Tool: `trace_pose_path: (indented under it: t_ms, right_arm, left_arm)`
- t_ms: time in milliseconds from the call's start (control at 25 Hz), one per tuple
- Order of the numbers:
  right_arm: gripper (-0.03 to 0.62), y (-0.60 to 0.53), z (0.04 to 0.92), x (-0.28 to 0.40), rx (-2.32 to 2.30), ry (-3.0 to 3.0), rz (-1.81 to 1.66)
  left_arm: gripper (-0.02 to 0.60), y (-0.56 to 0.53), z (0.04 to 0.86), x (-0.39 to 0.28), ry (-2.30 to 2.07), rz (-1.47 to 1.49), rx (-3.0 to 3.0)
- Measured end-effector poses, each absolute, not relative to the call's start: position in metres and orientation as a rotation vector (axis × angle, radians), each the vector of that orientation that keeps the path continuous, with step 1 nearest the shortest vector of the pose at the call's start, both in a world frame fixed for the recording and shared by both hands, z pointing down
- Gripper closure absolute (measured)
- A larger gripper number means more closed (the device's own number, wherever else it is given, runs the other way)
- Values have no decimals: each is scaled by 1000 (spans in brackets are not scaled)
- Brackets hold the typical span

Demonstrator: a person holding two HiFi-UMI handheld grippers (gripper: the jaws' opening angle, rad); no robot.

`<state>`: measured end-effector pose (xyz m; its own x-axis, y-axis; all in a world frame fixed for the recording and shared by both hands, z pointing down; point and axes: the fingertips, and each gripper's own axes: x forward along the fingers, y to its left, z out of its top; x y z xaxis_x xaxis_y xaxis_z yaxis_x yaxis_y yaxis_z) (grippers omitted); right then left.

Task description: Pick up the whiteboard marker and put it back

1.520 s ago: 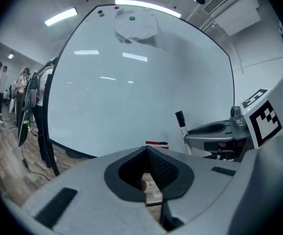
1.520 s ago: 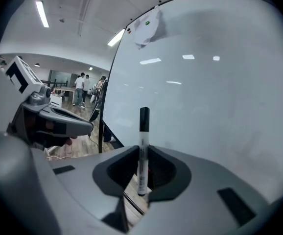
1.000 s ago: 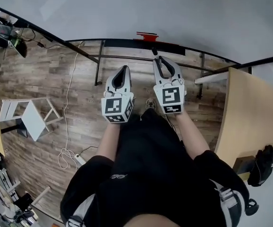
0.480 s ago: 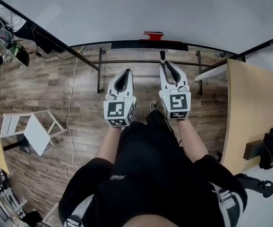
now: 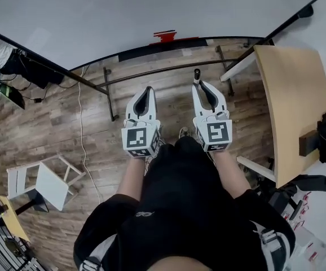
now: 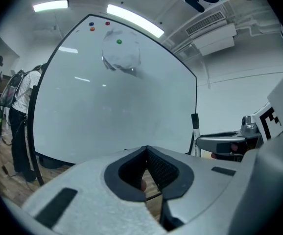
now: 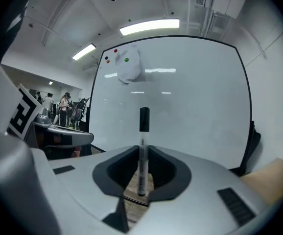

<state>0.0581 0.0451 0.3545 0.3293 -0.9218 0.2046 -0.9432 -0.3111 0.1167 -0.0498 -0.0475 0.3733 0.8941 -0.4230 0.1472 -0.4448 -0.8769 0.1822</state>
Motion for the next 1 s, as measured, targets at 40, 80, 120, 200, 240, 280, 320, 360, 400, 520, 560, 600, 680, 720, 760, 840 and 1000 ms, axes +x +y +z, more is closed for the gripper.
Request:
trace_pose_path:
  t_ms: [40,80,120,200,240,280,320,360,400,520,560,600,680,720,760,840,1000]
  right_arm:
    - [542,49,353,59,2383,-1694,137]
    - [542,52,351,60,2389,-1690,130]
    - [542,55,350,62,2394,-1685,127]
    - [542,58,348,65,2405,-1672,131]
    - [542,59,347,66,2410,-1666,135]
    - [542,61,345,67,2413,-1661,135]
    - [542,63,343,68,2414,-1655,133]
    - [542,65,342,70,2416,-1647,130]
    - [542,67,342,73,2418,-1638,130]
    - [542,78,344,77,2430,-1605,147]
    - [541,83,345,77,2433,-1590,154]
    - [542,86,347,78,2436,-1576,160]
    - [541,90,352,77,2436,-1551,169]
    - [542,92,353,77,2435,-1540,171]
    - [542,94,354,77,2434,-1529,172]
    - [542,100,356,77,2433,-1510,176]
    - [541,107,361,77,2439,-1491,190]
  left_arm:
    - [575,-45,372,-47,-648,146,2851]
    - [575,-42,371,-44,-636,140,2856]
    - [575,-39,369,-41,-624,136,2862]
    - [575,-36,366,-35,-602,133,2873]
    - [575,-34,364,-33,-592,132,2876]
    - [575,-31,362,-31,-582,131,2878]
    - [575,-30,361,-28,-573,130,2881]
    - [575,-29,360,-26,-567,127,2884]
    - [575,-28,360,-23,-561,124,2884]
    - [575,-20,360,-18,-532,125,2875]
    - [575,-16,361,-17,-517,130,2875]
    - [575,-13,363,-17,-502,135,2875]
    - [575,-9,367,-16,-479,144,2878]
    - [575,-8,368,-16,-469,147,2879]
    - [575,-6,369,-16,-459,149,2878]
    - [575,-3,371,-16,-442,151,2875]
    - [575,0,377,-15,-431,163,2868]
